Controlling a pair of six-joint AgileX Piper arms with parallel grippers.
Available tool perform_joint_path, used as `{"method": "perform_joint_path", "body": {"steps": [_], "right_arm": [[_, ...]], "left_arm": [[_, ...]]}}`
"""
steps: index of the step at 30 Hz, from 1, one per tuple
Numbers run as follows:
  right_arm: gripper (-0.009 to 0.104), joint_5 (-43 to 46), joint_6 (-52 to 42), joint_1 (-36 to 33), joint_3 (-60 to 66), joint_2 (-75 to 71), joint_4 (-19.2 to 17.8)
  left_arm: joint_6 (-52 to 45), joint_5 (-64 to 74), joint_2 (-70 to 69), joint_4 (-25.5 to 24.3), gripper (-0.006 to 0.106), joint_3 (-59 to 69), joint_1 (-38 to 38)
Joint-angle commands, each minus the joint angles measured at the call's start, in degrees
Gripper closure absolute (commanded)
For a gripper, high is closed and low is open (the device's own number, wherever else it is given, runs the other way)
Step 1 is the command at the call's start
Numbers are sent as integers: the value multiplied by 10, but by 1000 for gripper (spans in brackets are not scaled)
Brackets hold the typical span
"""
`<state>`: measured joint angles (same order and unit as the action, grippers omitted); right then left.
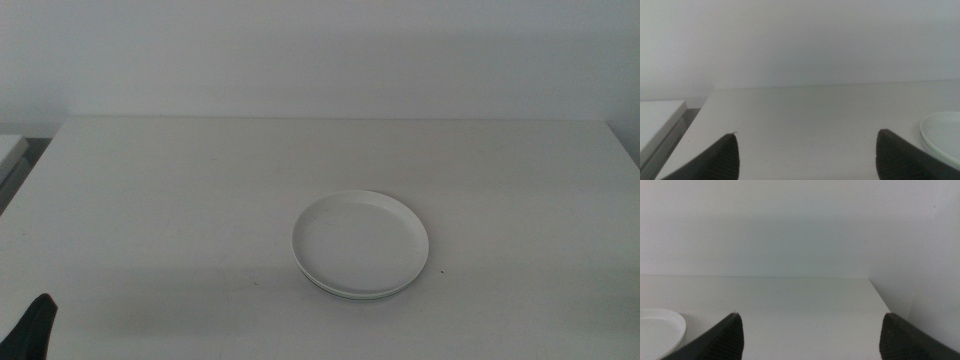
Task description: Stack the three bowls on top of each other.
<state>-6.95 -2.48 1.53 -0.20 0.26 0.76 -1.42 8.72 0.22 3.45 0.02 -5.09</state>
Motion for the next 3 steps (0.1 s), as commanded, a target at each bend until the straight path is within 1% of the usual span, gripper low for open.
{"method": "perform_joint_path", "body": {"steps": [1,3], "right_arm": [[2,9,0,3,2,-3,-8],[2,9,0,3,2,-3,-8]], "left_arm": [[-1,-6,-2,0,7,0,-1],[-3,-6,-2,0,7,0,-1]]}}
